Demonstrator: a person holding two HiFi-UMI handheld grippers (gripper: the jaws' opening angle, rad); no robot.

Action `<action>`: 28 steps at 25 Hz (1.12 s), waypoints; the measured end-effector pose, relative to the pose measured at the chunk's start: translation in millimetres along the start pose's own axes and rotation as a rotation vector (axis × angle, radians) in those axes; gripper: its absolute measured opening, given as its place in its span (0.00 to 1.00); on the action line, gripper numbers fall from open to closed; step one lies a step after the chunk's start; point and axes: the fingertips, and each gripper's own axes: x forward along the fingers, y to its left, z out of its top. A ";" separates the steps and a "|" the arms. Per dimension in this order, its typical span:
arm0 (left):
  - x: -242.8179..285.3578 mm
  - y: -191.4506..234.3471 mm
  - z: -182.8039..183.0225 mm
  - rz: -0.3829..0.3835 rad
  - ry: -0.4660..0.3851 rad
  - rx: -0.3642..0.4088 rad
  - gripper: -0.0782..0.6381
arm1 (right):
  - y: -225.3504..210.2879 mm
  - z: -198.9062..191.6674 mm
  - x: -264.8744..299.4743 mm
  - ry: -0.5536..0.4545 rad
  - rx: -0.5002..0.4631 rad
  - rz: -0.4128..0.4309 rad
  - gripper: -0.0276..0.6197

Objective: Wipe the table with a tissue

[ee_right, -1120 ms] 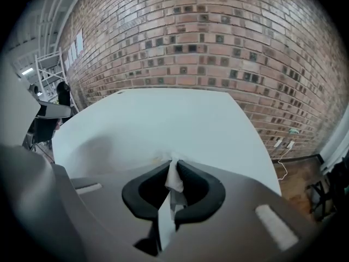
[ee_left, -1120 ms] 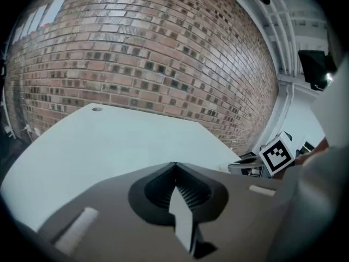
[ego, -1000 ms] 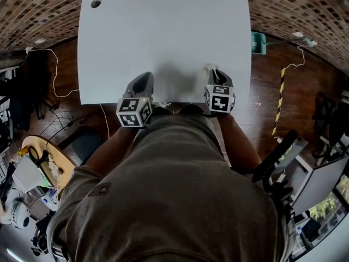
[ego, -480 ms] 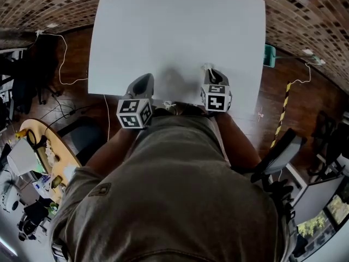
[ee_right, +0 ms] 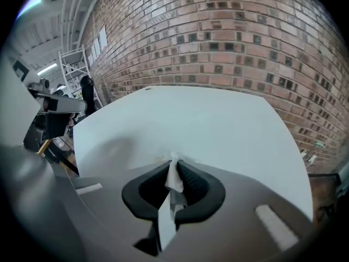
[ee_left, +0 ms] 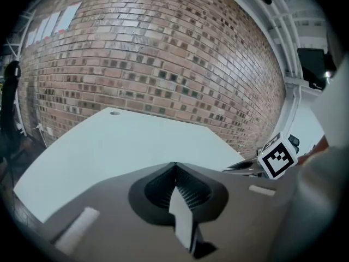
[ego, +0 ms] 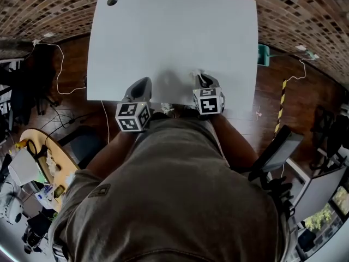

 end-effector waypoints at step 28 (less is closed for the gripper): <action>-8.9 -65.1 -10.8 -0.164 -0.047 0.038 0.11 | -7.5 7.4 -119.8 -0.245 0.076 -0.138 0.09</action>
